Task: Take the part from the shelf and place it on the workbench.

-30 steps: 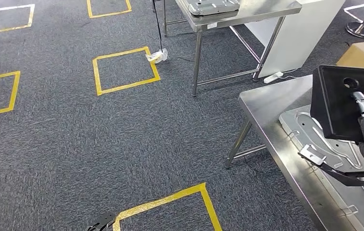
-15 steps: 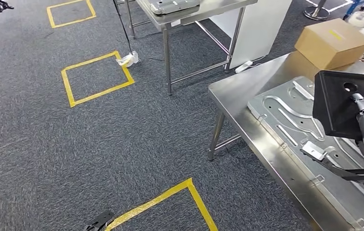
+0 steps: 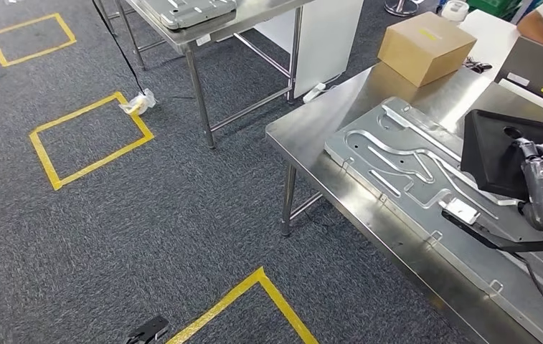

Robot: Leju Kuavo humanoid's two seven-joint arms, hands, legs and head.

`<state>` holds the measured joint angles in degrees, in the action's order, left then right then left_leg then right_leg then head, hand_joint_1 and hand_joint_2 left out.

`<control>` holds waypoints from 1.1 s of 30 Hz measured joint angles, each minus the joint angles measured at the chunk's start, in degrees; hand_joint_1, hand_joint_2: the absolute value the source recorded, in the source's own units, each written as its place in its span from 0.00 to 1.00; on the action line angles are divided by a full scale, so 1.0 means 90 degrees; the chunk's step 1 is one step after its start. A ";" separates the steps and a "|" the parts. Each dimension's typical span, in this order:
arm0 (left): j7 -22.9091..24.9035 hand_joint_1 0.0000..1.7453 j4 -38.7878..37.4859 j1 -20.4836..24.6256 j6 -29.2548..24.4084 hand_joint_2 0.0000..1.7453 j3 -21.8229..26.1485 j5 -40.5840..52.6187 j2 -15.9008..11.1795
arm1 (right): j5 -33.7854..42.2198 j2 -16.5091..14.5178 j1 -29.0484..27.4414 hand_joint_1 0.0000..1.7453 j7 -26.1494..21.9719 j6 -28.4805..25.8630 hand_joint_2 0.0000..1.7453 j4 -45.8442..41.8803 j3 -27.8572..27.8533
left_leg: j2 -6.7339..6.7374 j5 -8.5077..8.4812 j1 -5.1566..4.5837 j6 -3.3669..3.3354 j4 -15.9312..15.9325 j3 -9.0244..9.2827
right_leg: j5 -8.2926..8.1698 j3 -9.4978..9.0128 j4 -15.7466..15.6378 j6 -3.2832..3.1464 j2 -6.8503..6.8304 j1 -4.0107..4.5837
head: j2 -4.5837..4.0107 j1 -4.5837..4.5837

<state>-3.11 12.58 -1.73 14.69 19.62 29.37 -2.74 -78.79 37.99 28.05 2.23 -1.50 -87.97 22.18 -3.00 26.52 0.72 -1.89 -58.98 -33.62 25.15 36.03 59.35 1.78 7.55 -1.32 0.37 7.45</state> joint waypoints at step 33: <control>0.0256 0.00 0.0025 0.0340 0.0324 1.00 0.0280 0.0611 0.0018 | -0.0451 -0.2723 0.1728 1.00 0.0401 0.0133 1.00 0.4192 0.0767 | 0.0300 -0.0084 -0.0022 0.0116 -0.0060 -0.0160 | 0.0044 -0.0062 0.0022 -0.0258 -0.0711 0.0118 | 0.0000 -0.0028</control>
<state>-0.80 12.81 1.33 17.61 22.14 34.87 -2.58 -82.85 13.48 43.60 5.84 -0.30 -50.25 29.08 -0.31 25.76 0.52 -0.85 -59.52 -35.06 25.54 35.47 59.54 -0.55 1.15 -0.25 0.37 7.20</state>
